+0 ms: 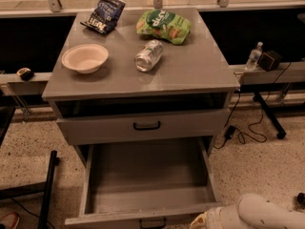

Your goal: Close middle drawer

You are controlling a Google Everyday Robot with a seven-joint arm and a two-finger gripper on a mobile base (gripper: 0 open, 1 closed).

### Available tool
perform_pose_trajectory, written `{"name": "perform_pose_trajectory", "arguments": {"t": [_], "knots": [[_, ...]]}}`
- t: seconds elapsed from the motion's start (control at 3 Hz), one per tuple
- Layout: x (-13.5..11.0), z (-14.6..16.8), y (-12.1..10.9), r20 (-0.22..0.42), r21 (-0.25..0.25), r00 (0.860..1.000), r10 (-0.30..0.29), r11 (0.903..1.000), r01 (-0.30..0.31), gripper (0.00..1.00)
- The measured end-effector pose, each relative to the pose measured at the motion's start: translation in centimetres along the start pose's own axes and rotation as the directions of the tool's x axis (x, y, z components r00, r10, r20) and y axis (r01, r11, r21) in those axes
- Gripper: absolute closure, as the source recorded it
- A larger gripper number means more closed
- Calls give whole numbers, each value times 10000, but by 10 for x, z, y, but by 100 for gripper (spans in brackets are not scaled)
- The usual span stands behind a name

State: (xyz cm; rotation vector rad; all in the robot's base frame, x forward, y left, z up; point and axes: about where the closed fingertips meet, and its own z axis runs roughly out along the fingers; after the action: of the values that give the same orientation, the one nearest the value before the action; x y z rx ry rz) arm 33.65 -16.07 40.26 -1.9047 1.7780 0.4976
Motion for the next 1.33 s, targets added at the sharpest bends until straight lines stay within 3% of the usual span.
{"name": "perform_pose_trajectory", "arguments": {"t": [0.67,1.0,1.33], "knots": [[3,21,-28,-409,992,9944,976,9907,-932,100],[9,17,-55,96,1394,9937,1117,9839,-1119,100],[8,12,-52,207,993,9963,838,9914,-855,100]]}}
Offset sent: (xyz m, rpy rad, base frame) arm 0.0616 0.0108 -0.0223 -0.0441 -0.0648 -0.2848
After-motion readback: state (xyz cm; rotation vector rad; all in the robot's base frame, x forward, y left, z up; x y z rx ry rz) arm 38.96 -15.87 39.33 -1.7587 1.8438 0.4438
